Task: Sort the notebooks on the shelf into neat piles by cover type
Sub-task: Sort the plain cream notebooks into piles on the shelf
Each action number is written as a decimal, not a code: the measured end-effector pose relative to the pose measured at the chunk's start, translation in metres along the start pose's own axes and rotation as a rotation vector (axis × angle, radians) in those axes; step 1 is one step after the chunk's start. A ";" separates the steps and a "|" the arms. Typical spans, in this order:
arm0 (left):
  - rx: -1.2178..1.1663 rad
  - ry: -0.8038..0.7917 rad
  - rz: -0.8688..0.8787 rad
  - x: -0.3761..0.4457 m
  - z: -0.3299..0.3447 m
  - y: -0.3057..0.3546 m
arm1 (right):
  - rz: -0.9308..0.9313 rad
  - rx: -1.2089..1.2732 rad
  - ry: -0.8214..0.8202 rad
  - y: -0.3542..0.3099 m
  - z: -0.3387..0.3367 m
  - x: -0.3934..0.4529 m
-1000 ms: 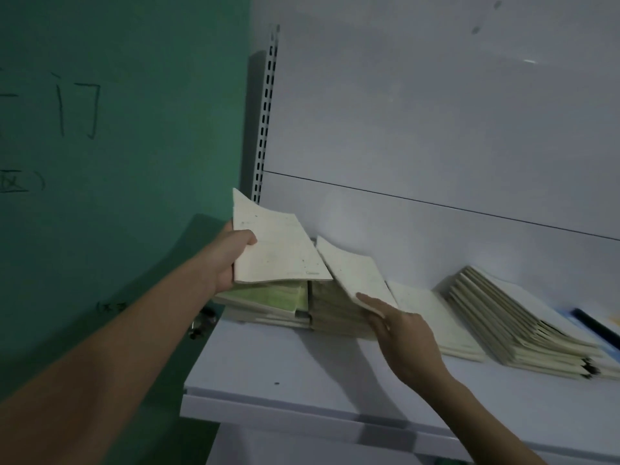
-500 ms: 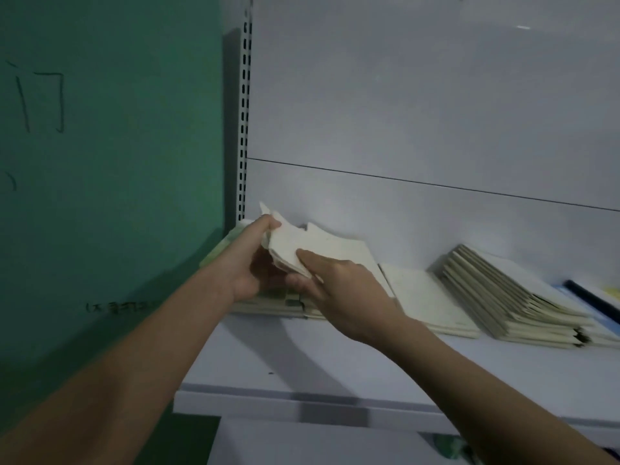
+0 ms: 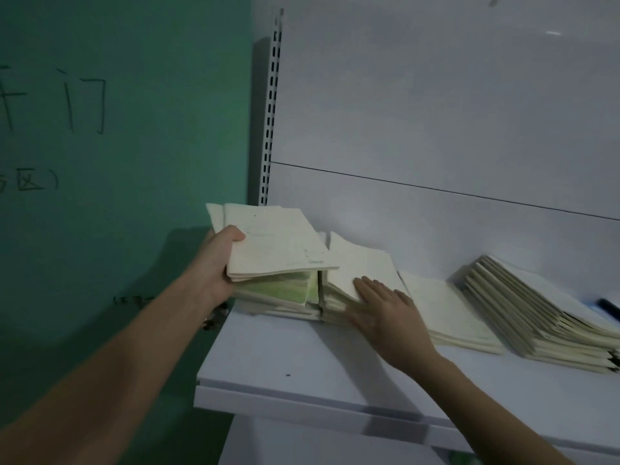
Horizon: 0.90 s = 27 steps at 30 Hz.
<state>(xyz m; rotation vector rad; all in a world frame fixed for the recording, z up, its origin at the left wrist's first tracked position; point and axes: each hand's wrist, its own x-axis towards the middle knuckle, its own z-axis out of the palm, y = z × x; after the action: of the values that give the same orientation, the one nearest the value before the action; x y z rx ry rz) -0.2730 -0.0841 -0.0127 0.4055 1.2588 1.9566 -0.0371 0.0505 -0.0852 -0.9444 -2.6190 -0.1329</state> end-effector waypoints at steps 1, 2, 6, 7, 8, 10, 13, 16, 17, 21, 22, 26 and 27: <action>0.005 0.005 -0.003 -0.001 -0.004 -0.001 | -0.021 -0.006 0.091 0.001 -0.001 -0.005; 0.009 0.012 -0.005 0.000 -0.007 -0.003 | -0.030 0.013 0.159 0.003 -0.003 -0.008; 0.040 -0.014 0.004 -0.005 -0.001 -0.006 | 0.111 0.262 0.270 0.012 -0.029 -0.002; 0.052 -0.028 0.003 -0.007 0.003 -0.007 | 0.156 0.362 0.309 0.012 -0.039 0.003; 0.061 -0.044 0.000 -0.009 0.009 -0.008 | 0.189 0.444 0.368 0.009 -0.049 0.008; 0.080 -0.065 -0.004 -0.012 0.021 -0.011 | 0.170 0.514 0.474 0.003 -0.064 0.014; 0.108 -0.116 0.008 -0.015 0.044 -0.018 | -0.026 0.401 0.467 -0.015 -0.079 0.008; 0.104 -0.225 -0.031 -0.016 0.065 -0.024 | -0.227 0.171 0.237 -0.022 -0.080 -0.004; 0.118 -0.248 -0.035 -0.014 0.070 -0.027 | -0.222 0.174 0.152 -0.019 -0.080 -0.007; 0.150 -0.212 -0.007 -0.007 0.089 -0.050 | -0.134 0.466 -0.061 0.012 -0.079 -0.019; 0.135 -0.205 -0.011 -0.007 0.096 -0.055 | -0.060 0.530 -0.047 0.023 -0.079 -0.022; 0.064 -0.212 -0.029 -0.011 0.139 -0.073 | 0.354 0.852 -0.065 0.070 -0.088 -0.022; 0.084 -0.208 -0.034 -0.012 0.151 -0.078 | 0.423 1.051 -0.119 0.081 -0.091 -0.020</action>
<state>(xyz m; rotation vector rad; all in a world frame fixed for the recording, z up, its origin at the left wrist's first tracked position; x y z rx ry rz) -0.1386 0.0205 -0.0096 0.6096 1.2073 1.7864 0.0556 0.0826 -0.0103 -1.0267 -2.0071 1.2784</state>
